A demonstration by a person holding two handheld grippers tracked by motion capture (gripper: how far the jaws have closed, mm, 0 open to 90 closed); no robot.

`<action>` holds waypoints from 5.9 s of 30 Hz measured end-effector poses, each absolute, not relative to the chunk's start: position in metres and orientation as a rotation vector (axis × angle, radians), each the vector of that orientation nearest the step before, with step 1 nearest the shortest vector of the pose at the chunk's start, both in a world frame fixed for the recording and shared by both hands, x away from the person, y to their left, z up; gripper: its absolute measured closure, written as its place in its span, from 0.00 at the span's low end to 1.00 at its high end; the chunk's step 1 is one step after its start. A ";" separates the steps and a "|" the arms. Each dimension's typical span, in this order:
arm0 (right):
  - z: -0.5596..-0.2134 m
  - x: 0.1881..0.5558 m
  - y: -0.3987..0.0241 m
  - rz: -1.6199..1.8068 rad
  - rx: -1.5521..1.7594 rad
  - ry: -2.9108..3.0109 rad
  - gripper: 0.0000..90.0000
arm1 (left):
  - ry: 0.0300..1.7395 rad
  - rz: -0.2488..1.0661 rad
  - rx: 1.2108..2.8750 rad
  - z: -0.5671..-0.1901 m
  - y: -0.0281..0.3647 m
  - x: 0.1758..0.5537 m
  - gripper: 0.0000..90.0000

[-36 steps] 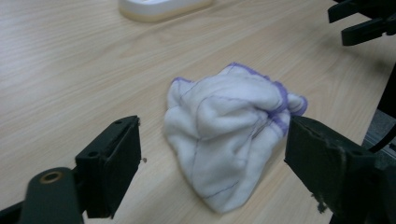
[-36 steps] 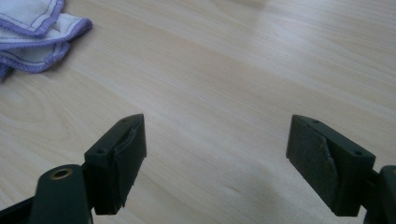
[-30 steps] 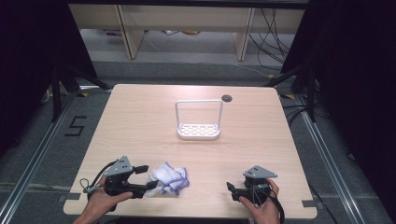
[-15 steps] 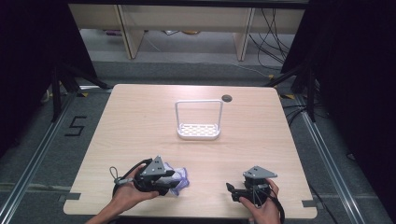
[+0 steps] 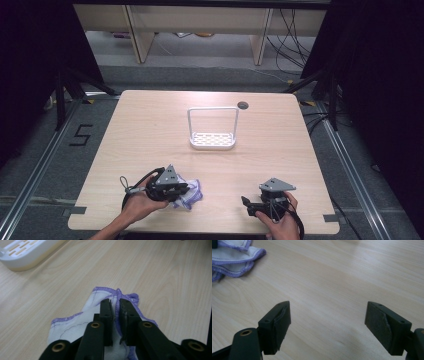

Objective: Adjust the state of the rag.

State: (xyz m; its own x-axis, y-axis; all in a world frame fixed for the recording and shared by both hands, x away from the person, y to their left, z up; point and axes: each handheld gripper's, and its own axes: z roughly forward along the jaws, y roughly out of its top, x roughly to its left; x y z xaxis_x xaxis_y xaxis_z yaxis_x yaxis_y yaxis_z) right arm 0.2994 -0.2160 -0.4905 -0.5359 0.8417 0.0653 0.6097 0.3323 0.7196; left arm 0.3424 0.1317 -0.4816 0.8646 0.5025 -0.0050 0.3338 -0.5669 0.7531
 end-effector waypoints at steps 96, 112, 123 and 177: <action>-0.493 0.273 -0.108 1.104 0.661 2.785 0.75 | 0.906 0.068 1.834 -0.490 0.248 0.316 0.95; -0.466 0.355 -0.152 1.085 1.029 2.433 0.46 | 1.026 0.185 1.811 -0.479 0.263 0.321 0.53; -0.489 0.387 -0.117 0.930 1.029 2.556 0.46 | 0.961 0.209 1.887 -0.451 0.231 0.372 0.43; -0.467 0.366 -0.206 0.955 1.110 2.391 0.95 | 0.899 0.106 2.083 -0.493 0.210 0.390 0.84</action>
State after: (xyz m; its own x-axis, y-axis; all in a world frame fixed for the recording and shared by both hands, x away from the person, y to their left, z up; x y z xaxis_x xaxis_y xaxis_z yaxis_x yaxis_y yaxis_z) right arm 0.3660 -0.2057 -0.4670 -0.6390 0.7690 -0.0206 0.5430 0.4699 0.6960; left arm 0.3905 0.2097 -0.4933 0.7388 0.6328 -0.2319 0.5611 -0.3869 0.7318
